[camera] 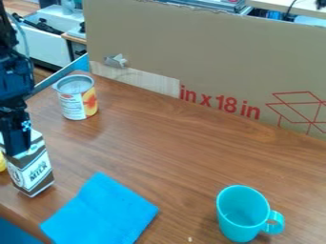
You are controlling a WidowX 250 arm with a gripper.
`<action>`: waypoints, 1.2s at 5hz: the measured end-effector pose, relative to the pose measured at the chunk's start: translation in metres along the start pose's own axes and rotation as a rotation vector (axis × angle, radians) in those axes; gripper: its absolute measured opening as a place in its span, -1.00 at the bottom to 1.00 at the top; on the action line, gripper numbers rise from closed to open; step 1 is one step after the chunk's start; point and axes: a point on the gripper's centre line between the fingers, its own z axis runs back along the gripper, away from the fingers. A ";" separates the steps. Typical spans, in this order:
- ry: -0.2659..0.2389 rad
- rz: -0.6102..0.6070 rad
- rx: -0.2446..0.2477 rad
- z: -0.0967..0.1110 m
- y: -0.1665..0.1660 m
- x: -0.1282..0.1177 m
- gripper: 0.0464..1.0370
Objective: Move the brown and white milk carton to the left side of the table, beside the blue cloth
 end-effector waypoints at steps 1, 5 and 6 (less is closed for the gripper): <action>0.038 0.000 0.024 -0.004 -0.003 0.002 0.70; -0.094 -0.078 0.138 0.080 -0.065 0.012 0.94; -0.117 -0.191 0.183 0.097 -0.093 0.003 0.94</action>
